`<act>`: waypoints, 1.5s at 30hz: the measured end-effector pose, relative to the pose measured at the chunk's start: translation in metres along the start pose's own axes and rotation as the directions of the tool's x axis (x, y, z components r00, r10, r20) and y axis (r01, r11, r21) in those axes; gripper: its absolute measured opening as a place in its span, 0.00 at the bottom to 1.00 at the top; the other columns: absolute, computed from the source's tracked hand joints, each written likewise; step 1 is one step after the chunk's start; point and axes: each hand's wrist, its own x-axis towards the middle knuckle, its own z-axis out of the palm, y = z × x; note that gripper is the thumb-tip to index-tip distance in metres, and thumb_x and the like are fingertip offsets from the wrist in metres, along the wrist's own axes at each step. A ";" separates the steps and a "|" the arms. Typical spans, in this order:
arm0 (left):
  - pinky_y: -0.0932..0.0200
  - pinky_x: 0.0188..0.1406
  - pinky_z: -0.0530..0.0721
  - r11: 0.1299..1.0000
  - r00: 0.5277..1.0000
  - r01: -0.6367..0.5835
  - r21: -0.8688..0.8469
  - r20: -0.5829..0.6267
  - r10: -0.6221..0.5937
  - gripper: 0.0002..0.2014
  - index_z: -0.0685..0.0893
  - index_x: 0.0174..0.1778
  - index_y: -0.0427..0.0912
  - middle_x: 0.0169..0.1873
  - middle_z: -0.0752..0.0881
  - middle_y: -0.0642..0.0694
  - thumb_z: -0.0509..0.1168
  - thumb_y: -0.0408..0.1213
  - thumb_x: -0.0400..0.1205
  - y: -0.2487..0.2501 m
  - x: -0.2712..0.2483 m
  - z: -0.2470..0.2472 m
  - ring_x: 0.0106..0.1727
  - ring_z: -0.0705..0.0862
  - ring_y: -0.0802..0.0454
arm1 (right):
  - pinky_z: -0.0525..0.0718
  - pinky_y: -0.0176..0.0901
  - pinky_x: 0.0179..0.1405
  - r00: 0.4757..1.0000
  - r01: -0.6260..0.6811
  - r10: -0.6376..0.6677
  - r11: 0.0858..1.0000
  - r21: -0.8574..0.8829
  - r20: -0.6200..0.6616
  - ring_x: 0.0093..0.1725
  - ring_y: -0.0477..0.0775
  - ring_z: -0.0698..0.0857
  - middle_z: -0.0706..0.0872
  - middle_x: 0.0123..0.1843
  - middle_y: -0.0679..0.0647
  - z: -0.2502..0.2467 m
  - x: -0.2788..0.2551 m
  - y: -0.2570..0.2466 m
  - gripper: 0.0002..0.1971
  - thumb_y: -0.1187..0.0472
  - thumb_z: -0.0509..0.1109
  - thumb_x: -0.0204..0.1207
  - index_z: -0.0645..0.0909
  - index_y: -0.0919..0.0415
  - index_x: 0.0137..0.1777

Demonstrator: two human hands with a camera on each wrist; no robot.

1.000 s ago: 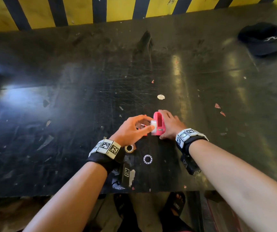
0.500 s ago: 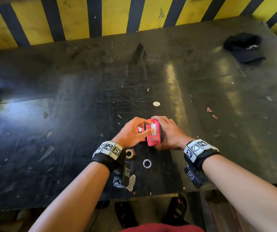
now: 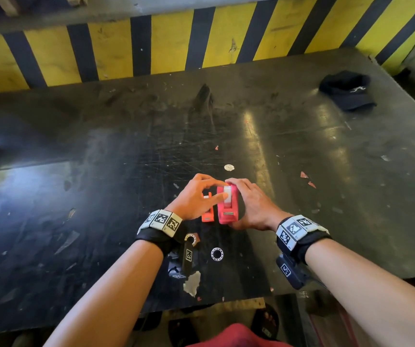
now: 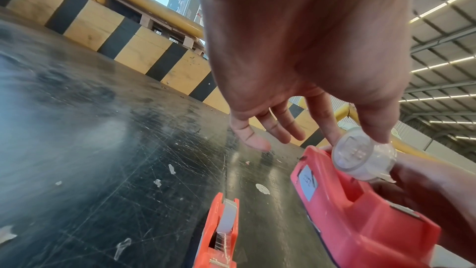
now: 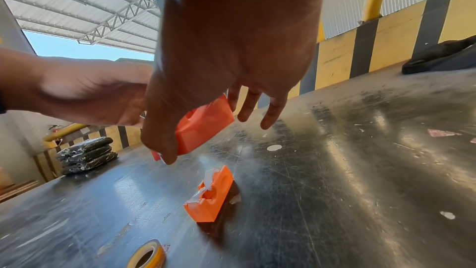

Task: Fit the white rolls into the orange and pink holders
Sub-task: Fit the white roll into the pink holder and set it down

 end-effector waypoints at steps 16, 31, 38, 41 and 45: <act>0.52 0.57 0.89 0.997 0.973 -0.043 -0.056 -0.230 0.029 0.23 0.81 0.68 0.55 0.65 0.77 0.52 0.77 0.48 0.77 -0.001 -0.004 0.018 0.59 0.84 0.57 | 0.82 0.58 0.71 0.998 0.038 -0.035 0.998 0.052 -0.046 0.72 0.56 0.78 0.71 0.77 0.46 -0.002 -0.005 -0.006 0.61 0.43 0.89 0.52 0.60 0.43 0.85; 0.63 0.44 0.87 0.987 0.967 -0.001 -0.159 -0.251 -0.040 0.08 0.83 0.52 0.49 0.55 0.85 0.51 0.73 0.46 0.82 0.007 -0.011 0.011 0.49 0.90 0.57 | 0.83 0.48 0.63 0.996 0.070 -0.066 0.995 0.070 -0.059 0.66 0.51 0.81 0.72 0.72 0.44 -0.003 -0.012 -0.010 0.48 0.47 0.91 0.55 0.69 0.45 0.74; 0.62 0.51 0.82 0.959 0.956 -0.200 0.201 -0.173 0.236 0.11 0.90 0.50 0.57 0.58 0.81 0.59 0.79 0.50 0.73 0.003 -0.021 0.002 0.50 0.81 0.62 | 0.84 0.51 0.68 0.999 0.030 -0.027 0.997 0.065 -0.043 0.68 0.50 0.81 0.72 0.73 0.43 -0.001 -0.011 -0.012 0.48 0.46 0.92 0.53 0.69 0.41 0.73; 0.58 0.57 0.81 0.943 0.951 -0.199 0.266 -0.180 0.252 0.10 0.92 0.51 0.57 0.60 0.82 0.58 0.78 0.51 0.76 0.007 -0.021 0.005 0.56 0.82 0.59 | 0.84 0.50 0.67 0.999 0.028 -0.026 0.998 0.053 -0.029 0.68 0.50 0.81 0.72 0.74 0.43 -0.001 -0.012 -0.013 0.48 0.46 0.92 0.54 0.68 0.39 0.72; 0.58 0.60 0.78 0.930 0.949 -0.186 0.316 -0.186 0.253 0.08 0.94 0.51 0.54 0.61 0.84 0.55 0.76 0.49 0.79 0.013 -0.022 0.009 0.62 0.81 0.54 | 0.84 0.53 0.67 0.999 0.015 -0.014 0.999 0.039 -0.035 0.67 0.50 0.81 0.73 0.73 0.43 -0.001 -0.014 -0.014 0.48 0.45 0.91 0.53 0.68 0.38 0.72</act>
